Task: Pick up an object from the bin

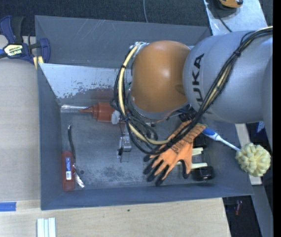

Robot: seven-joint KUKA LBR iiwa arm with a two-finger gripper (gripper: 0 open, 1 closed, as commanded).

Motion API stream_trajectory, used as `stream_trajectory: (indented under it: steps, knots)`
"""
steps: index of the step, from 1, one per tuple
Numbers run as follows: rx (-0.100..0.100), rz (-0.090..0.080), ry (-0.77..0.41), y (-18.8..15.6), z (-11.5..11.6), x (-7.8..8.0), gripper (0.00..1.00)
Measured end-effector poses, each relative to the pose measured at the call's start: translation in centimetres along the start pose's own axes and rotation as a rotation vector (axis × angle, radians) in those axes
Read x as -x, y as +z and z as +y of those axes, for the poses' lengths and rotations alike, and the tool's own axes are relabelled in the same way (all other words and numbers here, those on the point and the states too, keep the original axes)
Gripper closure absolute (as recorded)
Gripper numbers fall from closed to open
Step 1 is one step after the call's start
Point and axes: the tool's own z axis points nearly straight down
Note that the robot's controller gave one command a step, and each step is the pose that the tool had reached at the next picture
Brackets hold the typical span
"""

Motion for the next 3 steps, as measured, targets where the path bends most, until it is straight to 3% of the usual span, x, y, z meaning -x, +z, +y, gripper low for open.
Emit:
stream_trajectory:
  steps: [1,2,3]
  knots:
    - [0.002,-0.008,0.001,-0.4,-0.1,0.2,0.0]
    - [0.002,-0.007,0.012,0.6,-6.8,1.6,0.0]
    - [0.004,-0.012,0.044,2.1,-9.0,4.3,0.0]
